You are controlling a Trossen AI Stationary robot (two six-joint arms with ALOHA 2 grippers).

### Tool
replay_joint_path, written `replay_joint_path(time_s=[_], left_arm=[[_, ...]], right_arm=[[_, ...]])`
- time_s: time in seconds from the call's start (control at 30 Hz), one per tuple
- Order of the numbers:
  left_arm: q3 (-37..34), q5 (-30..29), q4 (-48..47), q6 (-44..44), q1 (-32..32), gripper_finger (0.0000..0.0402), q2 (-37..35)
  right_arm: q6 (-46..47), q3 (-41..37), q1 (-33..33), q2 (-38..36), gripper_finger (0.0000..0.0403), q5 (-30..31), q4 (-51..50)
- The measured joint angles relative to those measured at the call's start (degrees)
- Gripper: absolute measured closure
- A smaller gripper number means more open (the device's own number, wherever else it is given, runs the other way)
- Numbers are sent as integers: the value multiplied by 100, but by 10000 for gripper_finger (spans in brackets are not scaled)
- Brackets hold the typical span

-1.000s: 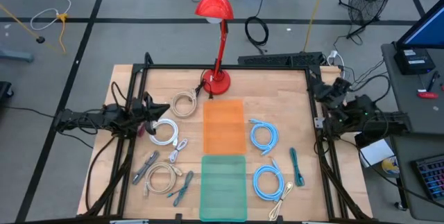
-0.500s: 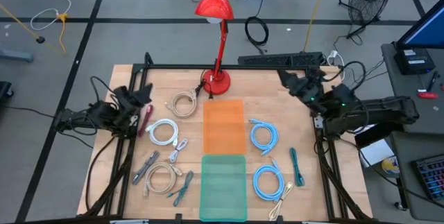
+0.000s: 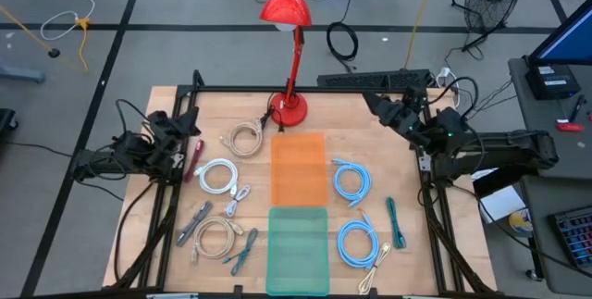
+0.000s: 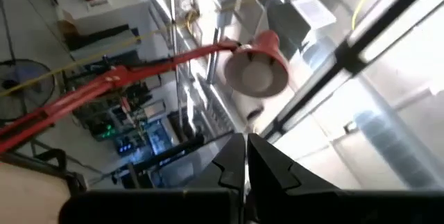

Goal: Sort cables
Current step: Put the top brown video cable into the orange bin

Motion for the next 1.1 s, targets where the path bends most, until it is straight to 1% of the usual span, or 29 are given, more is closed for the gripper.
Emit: replay_joint_path(time_s=[0.1, 0.2, 0.4, 0.5, 0.63, 0.73, 0.83, 0.97, 1.0, 1.1], left_arm=[[671, 453, -776, 219, 189, 382, 175], [1496, 871, -1828, 612, 323, 382, 674], [3035, 1621, -3884, 1451, 478, 382, 2375], [3616, 1938, -4723, 1829, 572, 382, 3235], [4224, 2316, -5566, 2196, 791, 382, 4143], [4590, 2361, -6075, 2541, 974, 382, 4634], [4819, 2199, -6445, 2953, 1208, 382, 4966], [4853, 1597, -6762, 3363, 1497, 382, 5223], [4855, 1515, -6790, 3379, 1563, 382, 5286], [4857, 1528, -6985, 3398, 1772, 382, 5452]], right_arm=[[75, 0, -38, 0, 221, 0, -369], [149, 0, -64, 0, 222, 1, -682], [155, 0, -69, 0, 224, 7, -911], [152, 0, -69, 0, 221, 2, -922], [151, 0, -21, -2, 221, -158, -1006], [185, 0, -19, 0, 221, -409, -1239], [355, 0, -19, -2, 220, -632, -1555], [468, 0, -16, 0, 220, -896, -2100], [471, 0, -14, 0, 220, -902, -2235], [565, 0, 18, 0, 220, -883, -2575]])
